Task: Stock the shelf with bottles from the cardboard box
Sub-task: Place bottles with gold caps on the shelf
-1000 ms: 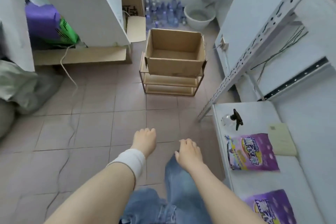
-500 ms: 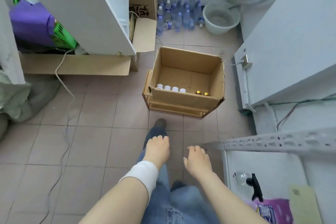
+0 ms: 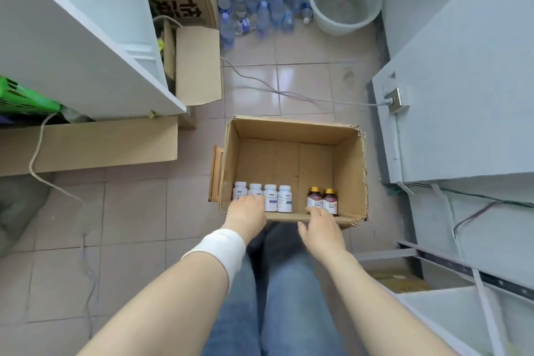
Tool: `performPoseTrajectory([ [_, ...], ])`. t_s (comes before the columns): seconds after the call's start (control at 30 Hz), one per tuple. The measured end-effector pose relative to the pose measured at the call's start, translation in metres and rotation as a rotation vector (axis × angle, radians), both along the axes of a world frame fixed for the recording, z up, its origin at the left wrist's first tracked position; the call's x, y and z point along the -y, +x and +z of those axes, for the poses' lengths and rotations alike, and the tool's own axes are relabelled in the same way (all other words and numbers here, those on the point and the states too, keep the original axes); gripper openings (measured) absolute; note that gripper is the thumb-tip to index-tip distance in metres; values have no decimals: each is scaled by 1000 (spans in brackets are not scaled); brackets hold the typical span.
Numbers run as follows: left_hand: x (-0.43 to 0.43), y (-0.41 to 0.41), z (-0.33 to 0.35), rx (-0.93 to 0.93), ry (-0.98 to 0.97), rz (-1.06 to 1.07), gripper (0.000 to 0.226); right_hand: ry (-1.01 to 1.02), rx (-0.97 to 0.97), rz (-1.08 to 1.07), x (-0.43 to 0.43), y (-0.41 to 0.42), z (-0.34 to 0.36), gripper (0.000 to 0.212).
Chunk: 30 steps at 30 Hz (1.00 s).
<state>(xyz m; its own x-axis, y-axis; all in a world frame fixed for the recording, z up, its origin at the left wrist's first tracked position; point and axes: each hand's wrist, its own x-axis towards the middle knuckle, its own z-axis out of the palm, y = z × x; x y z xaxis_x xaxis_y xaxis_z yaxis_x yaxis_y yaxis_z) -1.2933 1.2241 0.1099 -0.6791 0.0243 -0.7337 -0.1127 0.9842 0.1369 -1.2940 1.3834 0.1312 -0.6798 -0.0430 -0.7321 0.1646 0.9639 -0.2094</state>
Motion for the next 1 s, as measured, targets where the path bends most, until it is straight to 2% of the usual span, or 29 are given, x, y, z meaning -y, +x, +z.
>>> performPoseTrajectory([
  [0.13, -18, -32, -44, 152, 93, 90, 38, 38, 119, -152, -22, -44, -46, 48],
  [0.27, -60, -69, -126, 285, 208, 246, 43, 96, 228, -347, -49, -85, -133, 46],
  [0.4, -109, -104, -203, 348, 274, 311, 48, 215, 361, -378, -76, -106, -212, 44],
  [0.5, -135, -120, -237, 384, 285, 391, 49, 260, 355, -276, -80, -103, -246, 35],
  [0.67, -145, -124, -258, 438, 282, 428, 57, 262, 276, -261, -83, -94, -263, 26],
  [0.8, -133, -122, -254, 439, 304, 437, 56, 127, 325, -411, -90, -97, -256, 51],
  [1.0, -113, -126, -224, 326, 364, 509, 51, 29, 302, -517, -93, -93, -231, 55],
])
